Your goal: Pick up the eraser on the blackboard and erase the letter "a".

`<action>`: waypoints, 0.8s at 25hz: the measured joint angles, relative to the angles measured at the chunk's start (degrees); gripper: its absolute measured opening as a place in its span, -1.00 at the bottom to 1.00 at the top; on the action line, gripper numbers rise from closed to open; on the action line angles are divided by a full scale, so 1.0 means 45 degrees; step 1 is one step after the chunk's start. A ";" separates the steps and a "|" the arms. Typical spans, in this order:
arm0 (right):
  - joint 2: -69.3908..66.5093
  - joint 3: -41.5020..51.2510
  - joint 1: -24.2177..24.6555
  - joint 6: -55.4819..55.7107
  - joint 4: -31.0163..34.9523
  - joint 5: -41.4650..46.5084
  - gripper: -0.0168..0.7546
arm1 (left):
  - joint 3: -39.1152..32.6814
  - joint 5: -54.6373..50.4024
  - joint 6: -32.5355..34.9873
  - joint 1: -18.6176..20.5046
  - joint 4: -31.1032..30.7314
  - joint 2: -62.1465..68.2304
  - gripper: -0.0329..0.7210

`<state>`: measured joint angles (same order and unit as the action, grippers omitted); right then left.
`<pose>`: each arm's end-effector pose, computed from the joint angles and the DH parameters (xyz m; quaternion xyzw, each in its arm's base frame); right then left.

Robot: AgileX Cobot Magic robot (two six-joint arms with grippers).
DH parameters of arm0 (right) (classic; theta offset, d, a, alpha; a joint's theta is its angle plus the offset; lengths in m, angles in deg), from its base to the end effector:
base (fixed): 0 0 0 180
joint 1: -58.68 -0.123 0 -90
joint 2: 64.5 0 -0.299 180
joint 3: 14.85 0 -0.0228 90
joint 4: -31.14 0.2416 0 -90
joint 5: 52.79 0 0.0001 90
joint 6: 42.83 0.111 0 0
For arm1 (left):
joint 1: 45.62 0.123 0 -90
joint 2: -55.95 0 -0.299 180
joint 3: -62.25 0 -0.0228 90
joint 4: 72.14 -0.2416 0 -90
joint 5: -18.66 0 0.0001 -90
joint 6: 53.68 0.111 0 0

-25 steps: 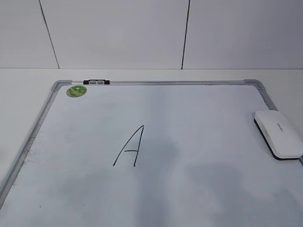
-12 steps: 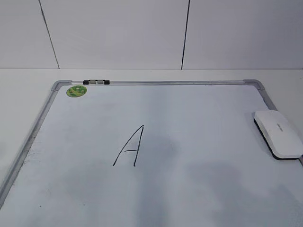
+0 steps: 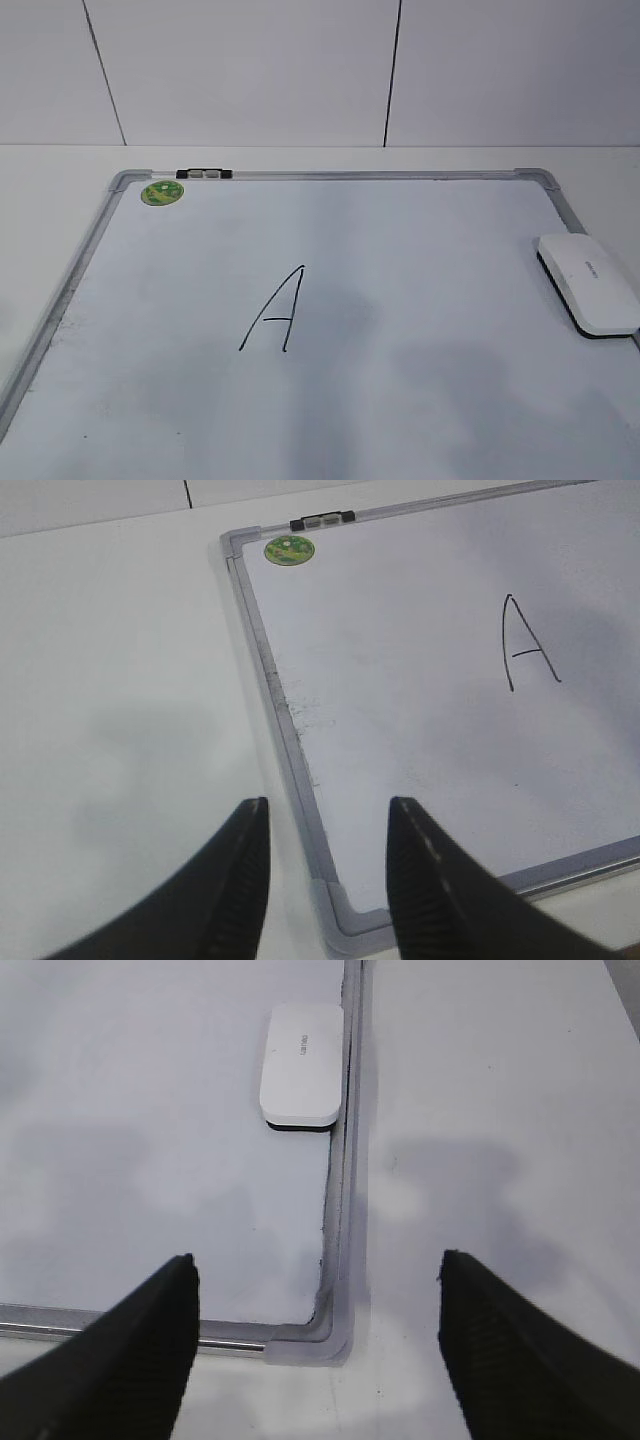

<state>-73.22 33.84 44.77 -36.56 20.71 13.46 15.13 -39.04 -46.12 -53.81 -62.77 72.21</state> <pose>-0.0080 -0.0209 0.2575 -0.0515 0.8764 -0.0069 0.4787 0.0109 -0.0170 0.2791 0.1149 0.8602 -0.0843 0.4897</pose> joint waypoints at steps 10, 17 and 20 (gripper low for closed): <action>0.0000 0.0000 0.0000 0.0000 0.0000 -0.0019 0.58 | 0.0000 0.0000 0.0000 0.0000 0.0000 0.0000 -0.15; 0.0000 0.0020 0.0000 -0.0009 0.0000 -0.0048 0.58 | 0.0000 0.0024 0.0000 0.0056 0.0000 -0.0116 -0.15; 0.0000 0.0020 0.0000 -0.0009 0.0000 -0.0048 0.58 | 0.0000 0.0024 0.0000 0.0423 0.0024 -0.0548 -0.15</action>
<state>-73.22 33.93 44.77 -36.61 20.71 13.24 15.13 -38.93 -46.12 -51.91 -62.67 69.74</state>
